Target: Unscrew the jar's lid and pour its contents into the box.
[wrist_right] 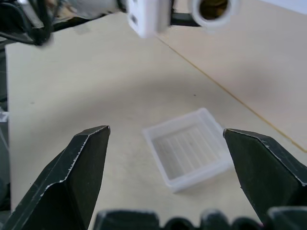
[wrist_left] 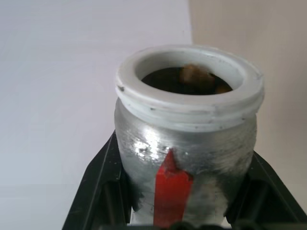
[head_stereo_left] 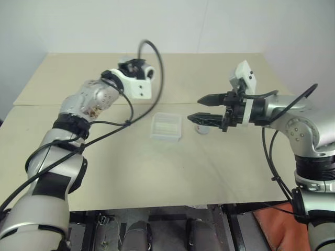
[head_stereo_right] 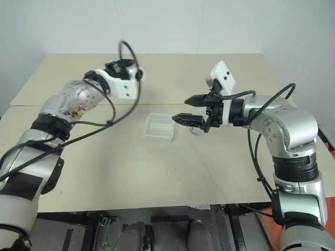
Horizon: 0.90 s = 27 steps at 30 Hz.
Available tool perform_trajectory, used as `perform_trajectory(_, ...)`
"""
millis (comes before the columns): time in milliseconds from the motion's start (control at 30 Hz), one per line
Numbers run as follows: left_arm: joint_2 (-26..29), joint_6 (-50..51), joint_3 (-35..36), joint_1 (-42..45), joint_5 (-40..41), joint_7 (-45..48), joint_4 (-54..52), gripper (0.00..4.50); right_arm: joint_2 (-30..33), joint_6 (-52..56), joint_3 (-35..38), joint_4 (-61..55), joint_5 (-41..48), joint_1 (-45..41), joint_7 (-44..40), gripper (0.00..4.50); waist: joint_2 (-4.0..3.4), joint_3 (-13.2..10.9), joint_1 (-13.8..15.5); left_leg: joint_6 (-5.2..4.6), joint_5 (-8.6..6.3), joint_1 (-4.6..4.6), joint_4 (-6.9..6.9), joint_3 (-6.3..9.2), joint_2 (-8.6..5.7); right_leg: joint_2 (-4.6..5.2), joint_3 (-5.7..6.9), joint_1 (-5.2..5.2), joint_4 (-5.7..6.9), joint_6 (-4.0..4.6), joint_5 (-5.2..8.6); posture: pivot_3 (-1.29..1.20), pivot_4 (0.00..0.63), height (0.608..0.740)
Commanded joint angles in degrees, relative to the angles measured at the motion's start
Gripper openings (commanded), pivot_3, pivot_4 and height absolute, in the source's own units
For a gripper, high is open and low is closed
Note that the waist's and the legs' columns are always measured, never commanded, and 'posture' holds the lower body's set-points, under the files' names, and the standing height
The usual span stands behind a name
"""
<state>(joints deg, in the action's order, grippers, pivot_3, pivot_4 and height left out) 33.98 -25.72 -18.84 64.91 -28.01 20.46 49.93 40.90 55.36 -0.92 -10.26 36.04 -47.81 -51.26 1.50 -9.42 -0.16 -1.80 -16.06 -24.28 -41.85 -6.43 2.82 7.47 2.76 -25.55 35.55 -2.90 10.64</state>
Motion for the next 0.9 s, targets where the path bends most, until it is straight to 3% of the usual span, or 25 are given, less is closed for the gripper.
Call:
perform_trajectory(33, -2.1, 18.3, 9.1, -3.0, 15.8, 14.3, -10.6, 1.96, 0.9, -1.8, 1.1, -0.4, -0.2, -1.8, -0.9, 4.46, 0.01, 0.0, 0.2, 0.01, 0.01, 0.0, -0.02, 0.0, 0.0, 0.0, 0.0, 0.01, 0.02, 0.0, 0.0, 0.0, 0.15, 0.74)
perform_trajectory(133, -6.3, 43.6, 20.0, -7.3, 31.3, 17.2, -21.5, 1.96, 0.7, -1.6, 1.0, -0.2, -0.3, -1.5, -1.0, 4.46, 0.01, 0.0, 0.2, 0.0, 0.0, -0.08, -0.06, 0.05, 0.0, 0.0, 0.0, -0.01, 0.01, -0.01, 0.01, 0.0, 0.15, 0.74)
perform_trajectory(200, -8.4, 53.8, 23.9, -10.7, 34.8, 13.9, -27.0, 1.96, 0.9, -1.9, 0.5, -0.6, -0.6, -1.0, -1.2, 4.46, 0.01, 0.0, 0.1, -0.01, -0.01, -0.07, -0.06, 0.09, -0.01, 0.0, -0.02, 0.0, -0.03, -0.03, 0.01, 0.0, 0.15, 0.74)
perform_trajectory(367, -15.5, 57.7, 28.4, -23.1, 36.9, 3.6, -40.5, 1.96, 0.7, -1.2, 1.0, -1.3, -0.3, -0.8, -1.2, 4.46, -0.01, 0.0, -0.2, 0.0, 0.0, 0.35, 0.01, 0.1, -0.04, 0.0, -0.04, 0.4, -0.02, -0.03, 0.02, 0.0, 0.15, 0.74)
perform_trajectory(533, -16.6, 53.0, 29.0, -27.7, 34.8, -2.0, -43.5, 1.96, 0.8, -1.0, 1.0, -1.7, -0.1, 0.0, -1.3, 4.46, 0.01, 0.0, -0.1, 0.01, 0.0, 0.37, 0.04, 0.12, -0.04, 0.0, -0.04, 0.4, -0.04, 0.0, 0.0, 0.0, 0.15, 0.74)
perform_trajectory(900, -14.3, 51.0, 29.2, -25.8, 41.1, 6.1, -41.2, 1.96, -0.1, -0.5, 1.1, -3.2, 0.0, 2.0, 0.4, 4.46, 0.01, 0.0, 0.7, 0.0, -0.01, 0.37, 0.04, 0.1, -0.05, -0.01, -0.02, 0.47, -0.19, 0.03, -0.02, 0.0, 0.15, 0.74)
